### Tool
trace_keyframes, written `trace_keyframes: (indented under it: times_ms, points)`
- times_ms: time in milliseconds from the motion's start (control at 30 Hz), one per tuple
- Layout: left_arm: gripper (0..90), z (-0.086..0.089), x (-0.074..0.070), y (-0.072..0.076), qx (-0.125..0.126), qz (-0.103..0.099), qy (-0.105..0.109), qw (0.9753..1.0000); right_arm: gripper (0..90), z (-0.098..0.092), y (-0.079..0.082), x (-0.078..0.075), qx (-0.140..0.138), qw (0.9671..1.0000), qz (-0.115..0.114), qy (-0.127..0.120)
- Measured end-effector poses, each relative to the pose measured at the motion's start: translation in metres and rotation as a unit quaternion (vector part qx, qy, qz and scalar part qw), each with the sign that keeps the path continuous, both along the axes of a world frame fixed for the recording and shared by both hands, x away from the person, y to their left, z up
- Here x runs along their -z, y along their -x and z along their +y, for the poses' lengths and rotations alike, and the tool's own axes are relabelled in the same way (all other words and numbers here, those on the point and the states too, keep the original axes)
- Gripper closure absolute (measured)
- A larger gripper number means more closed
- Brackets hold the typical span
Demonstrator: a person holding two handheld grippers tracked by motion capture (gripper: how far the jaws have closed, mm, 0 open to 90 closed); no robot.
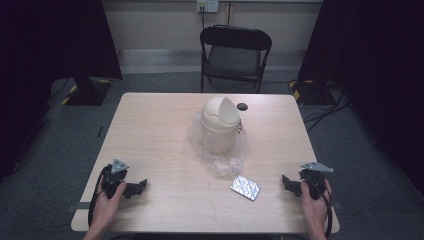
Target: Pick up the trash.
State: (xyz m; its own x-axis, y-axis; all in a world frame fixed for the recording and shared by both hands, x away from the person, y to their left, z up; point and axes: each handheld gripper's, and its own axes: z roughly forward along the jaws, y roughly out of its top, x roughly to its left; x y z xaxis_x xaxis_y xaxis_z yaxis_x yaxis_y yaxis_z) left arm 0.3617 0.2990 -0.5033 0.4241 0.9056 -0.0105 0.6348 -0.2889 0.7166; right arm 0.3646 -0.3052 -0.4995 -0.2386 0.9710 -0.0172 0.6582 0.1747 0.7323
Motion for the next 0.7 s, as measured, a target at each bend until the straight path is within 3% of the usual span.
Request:
trace_keyframes:
  times_ms: [433,533,700]
  points:
    - [0.0,0.000,0.000,0.000,0.000,0.000,0.000,1.0000,13.6,0.005,0.000,-0.001,0.004,1.0000,-0.001,-0.003]
    - [0.0,0.000,0.000,0.000,-0.001,0.000,-0.001,1.0000,14.5,0.007,-0.002,-0.005,-0.007,0.9998,0.002,-0.019]
    - [0.0,0.000,0.000,0.000,-0.001,0.000,0.000,1.0000,14.4,0.013,-0.005,-0.012,-0.023,0.9997,-0.001,-0.012]
